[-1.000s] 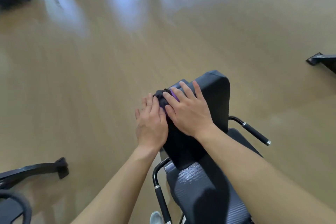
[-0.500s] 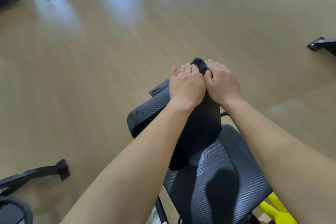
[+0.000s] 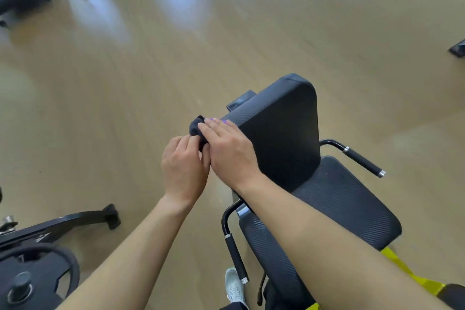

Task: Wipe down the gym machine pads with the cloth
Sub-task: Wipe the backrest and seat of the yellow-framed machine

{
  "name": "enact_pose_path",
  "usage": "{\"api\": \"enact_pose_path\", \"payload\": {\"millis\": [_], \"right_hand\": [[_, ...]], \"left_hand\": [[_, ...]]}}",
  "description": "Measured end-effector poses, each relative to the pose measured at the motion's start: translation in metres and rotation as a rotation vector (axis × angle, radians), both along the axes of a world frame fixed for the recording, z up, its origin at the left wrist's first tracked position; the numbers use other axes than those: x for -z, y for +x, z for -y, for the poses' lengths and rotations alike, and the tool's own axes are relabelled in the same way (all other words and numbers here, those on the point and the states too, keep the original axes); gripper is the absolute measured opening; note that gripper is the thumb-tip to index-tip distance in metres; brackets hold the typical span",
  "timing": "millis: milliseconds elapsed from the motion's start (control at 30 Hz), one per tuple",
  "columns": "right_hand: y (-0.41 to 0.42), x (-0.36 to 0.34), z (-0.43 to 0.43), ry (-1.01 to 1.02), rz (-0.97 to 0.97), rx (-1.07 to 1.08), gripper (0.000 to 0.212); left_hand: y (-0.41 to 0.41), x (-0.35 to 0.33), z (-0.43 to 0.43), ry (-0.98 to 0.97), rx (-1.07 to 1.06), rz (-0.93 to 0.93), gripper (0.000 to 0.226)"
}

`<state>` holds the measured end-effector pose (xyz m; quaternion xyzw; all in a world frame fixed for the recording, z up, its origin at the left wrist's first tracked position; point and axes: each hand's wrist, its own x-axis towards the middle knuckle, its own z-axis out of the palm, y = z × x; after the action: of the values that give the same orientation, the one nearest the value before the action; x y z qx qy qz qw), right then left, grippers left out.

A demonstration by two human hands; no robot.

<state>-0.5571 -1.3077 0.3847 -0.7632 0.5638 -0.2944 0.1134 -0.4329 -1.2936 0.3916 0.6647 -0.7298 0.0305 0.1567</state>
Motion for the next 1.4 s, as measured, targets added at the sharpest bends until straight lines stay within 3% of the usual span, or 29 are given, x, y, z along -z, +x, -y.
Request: {"api": "enact_pose_path", "payload": {"millis": [100,200,333,467,733,867,1000,1167,1400], "right_hand": [[0.009,-0.009,-0.026,-0.056,0.219,0.062,0.034],[0.007,-0.012,-0.058,-0.013,0.354,0.122,0.035],[-0.009,-0.010,-0.100,0.296,0.633,0.186,0.037],[-0.011,0.005,-0.134,0.567,0.751,0.321,0.047],[-0.021,0.057,-0.161,0.694,1.105,0.648,0.039],[-0.046,0.078,-0.152,0.707,1.227,0.736,0.037],[-0.071,0.098,-0.139,0.706,1.264,0.798,0.014],[-0.107,0.120,-0.114,0.602,1.373,0.897,0.027],[-0.161,0.081,-0.027,0.245,1.187,0.882,0.007]], "left_hand": [[-0.003,-0.001,-0.024,-0.064,0.031,-0.096,0.007],[-0.010,0.000,-0.051,-0.043,0.090,-0.243,0.010],[-0.021,0.014,-0.087,0.069,0.115,-0.447,0.005],[-0.030,0.028,-0.116,0.177,0.156,-0.591,0.006],[-0.041,0.050,-0.142,0.410,0.149,-0.718,0.030],[-0.060,0.060,-0.138,0.496,0.129,-0.748,0.037],[-0.088,0.071,-0.127,0.514,0.123,-0.740,0.038],[-0.122,0.082,-0.112,0.470,0.178,-0.617,0.041],[-0.136,0.091,-0.101,0.459,0.120,-0.506,0.035]]}}
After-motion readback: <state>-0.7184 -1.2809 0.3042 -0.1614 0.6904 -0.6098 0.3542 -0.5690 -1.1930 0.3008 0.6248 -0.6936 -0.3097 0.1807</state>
